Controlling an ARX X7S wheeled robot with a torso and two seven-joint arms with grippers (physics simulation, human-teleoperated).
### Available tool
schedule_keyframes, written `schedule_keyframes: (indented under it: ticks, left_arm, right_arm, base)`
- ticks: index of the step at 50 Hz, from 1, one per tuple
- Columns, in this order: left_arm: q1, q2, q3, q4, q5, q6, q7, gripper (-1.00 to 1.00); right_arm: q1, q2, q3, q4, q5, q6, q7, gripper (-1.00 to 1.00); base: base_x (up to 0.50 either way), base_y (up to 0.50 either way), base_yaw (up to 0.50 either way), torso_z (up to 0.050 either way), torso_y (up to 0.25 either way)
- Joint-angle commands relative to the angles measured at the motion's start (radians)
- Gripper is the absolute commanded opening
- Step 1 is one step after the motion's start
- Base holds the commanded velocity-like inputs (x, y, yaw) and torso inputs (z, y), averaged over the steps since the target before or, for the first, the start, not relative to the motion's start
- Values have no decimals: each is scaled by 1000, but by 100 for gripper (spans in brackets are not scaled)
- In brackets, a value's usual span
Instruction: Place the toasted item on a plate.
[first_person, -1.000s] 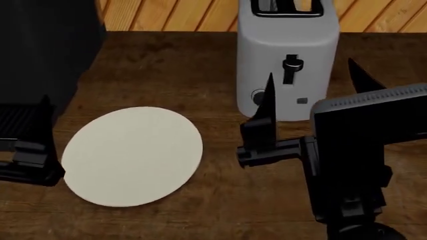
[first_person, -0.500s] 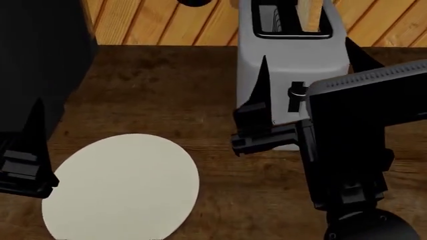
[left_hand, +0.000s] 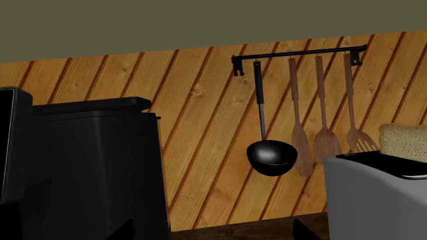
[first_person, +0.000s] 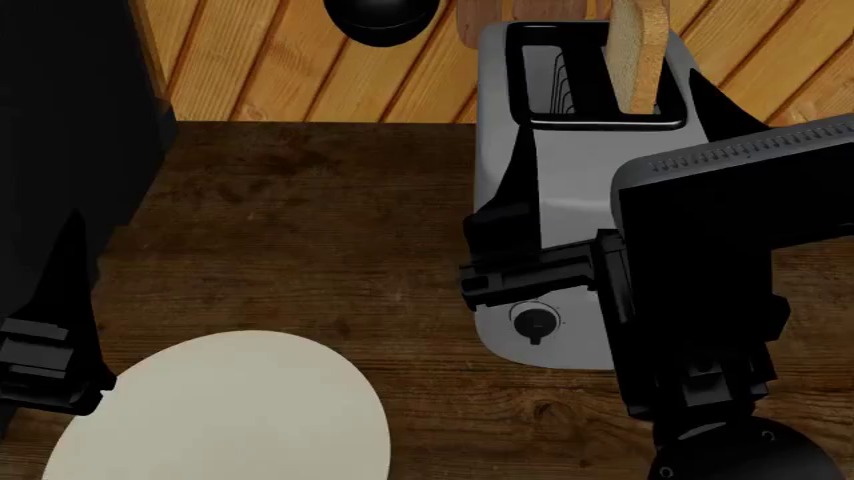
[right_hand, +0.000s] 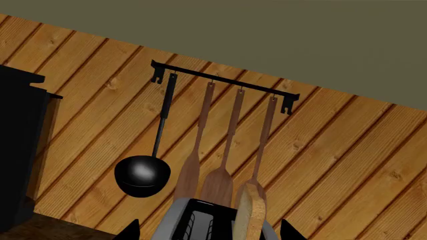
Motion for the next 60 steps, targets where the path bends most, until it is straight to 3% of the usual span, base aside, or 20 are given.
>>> schedule_keyframes:
  ticks: [1,9,23,30,44,60]
  left_arm:
    - [22,8,-8,26,-19,-2,-12,100]
    - [27,1,4,18,-12,12,-13,100]
    - [51,-6,-5,31,-23,23,-16,100]
    - [52,-11,-31,48,-45,11,-21,100]
    - [68,-19,-26,51,-49,25,-27,100]
    - [64,-36,-28,69,-85,11,-51,100]
  right_arm:
    - [5,1,4,2,7,-3,-1,100]
    - [33,5,-7,-13,13,20,1,100]
    - [454,-61,-62,328,19,210,-15,100]
    - [511,-82,-42,554,3,160,-32,100]
    - [557,-103,-6,793,-19,115,-18,100]
    - [666,-152,-84,1154,-70,-49,-90,100]
  base:
    - [219,0,0,0,0]
    - [49,0,0,0,1]
    - [0,0,0,0,0]
    - [0,0,0,0,0]
    - [0,0,0,0,0]
    - [0,0,0,0,0]
